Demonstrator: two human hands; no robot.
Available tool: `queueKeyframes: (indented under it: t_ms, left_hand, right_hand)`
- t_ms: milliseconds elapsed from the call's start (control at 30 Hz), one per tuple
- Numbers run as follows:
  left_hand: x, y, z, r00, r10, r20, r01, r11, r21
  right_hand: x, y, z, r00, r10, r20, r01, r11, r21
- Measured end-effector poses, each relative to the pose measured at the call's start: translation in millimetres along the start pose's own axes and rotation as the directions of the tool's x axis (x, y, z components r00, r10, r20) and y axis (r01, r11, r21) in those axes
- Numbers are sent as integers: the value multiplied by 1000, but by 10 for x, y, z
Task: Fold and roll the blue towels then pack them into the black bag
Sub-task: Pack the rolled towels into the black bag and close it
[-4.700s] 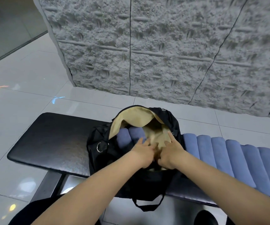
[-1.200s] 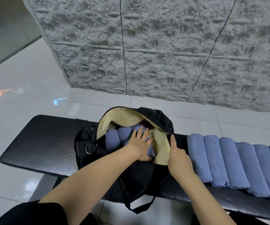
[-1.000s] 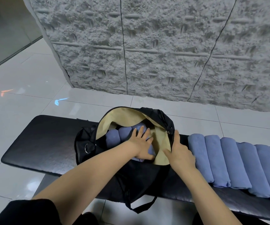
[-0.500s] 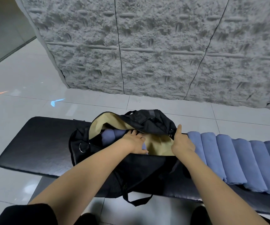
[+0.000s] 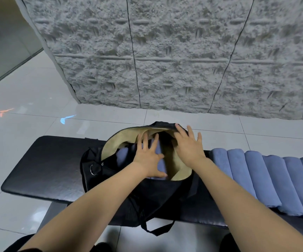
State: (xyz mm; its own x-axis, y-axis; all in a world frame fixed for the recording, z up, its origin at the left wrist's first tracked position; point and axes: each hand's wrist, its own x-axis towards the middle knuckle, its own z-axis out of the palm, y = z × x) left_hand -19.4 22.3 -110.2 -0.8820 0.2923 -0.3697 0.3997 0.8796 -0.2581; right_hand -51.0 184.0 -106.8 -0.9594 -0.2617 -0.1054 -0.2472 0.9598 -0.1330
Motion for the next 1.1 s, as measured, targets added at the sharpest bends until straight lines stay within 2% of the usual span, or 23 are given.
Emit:
queueKeyframes:
  t_ms: [67, 133, 200, 267, 300, 333, 400, 433, 500, 667, 800, 900, 1000, 1033, 1067, 1100]
  left_hand:
    - [11, -39, -4, 1000, -21, 23, 21, 1000, 3]
    - [21, -47, -19, 999, -26, 39, 26, 1000, -6]
    - [27, -31, -38, 999, -19, 51, 20, 1000, -18]
    - [26, -10, -42, 998, -4, 59, 6, 1000, -22]
    - [24, -3, -37, 998, 2, 68, 0, 1000, -30]
    - [19, 3, -30, 996, 8, 84, -4, 999, -41]
    - [14, 16, -28, 991, 14, 132, -5, 998, -70]
    - [16, 22, -30, 988, 15, 153, -2, 996, -88]
    - [19, 26, -42, 984, 16, 176, 5, 993, -120]
    - [-38, -34, -48, 970, 32, 242, 14, 983, -186]
    - [-77, -20, -50, 966, 43, 255, 9, 980, -200]
    - [-106, -4, -53, 968, 46, 247, 8, 977, -213]
    - [-146, -7, -136, 969, 34, 247, 34, 963, -266]
    - [-160, 24, -188, 985, 1, 172, 56, 943, -327]
    - [-211, 80, -289, 997, -58, 45, 72, 877, -475]
    - [-265, 164, -394, 986, -146, -77, 55, 729, -683]
  right_hand:
    - [109, 16, -77, 997, 48, 60, -53, 995, 81]
    - [132, 58, -145, 995, 7, 98, -25, 983, 181]
    - [38, 151, -176, 1000, -14, 6, 11, 947, 321]
    - [-198, 316, -141, 975, 108, -194, -23, 919, 394]
    - [-344, 426, -90, 942, 215, -258, -102, 914, 392]
    - [-493, 536, -21, 908, 325, -263, -220, 906, 361]
    - [-747, 684, 150, 869, 482, -111, -456, 868, 199]
    - [-831, 699, 240, 856, 516, -24, -512, 853, 105]
    - [-918, 653, 385, 844, 535, 47, -535, 845, 1]
    - [-974, 507, 527, 817, 571, 76, -574, 819, 10]
    - [-990, 492, 572, 789, 588, 178, -614, 753, 234]
    - [-1070, 524, 435, 814, 563, 142, -559, 693, 456]
    - [-1160, 534, 109, 795, 603, 65, -431, 486, 760]
    - [-1190, 532, -11, 785, 618, 47, -390, 433, 813]
    - [-1223, 511, -124, 777, 630, 23, -371, 427, 825]
    - [-1250, 470, -224, 769, 639, -21, -360, 460, 812]
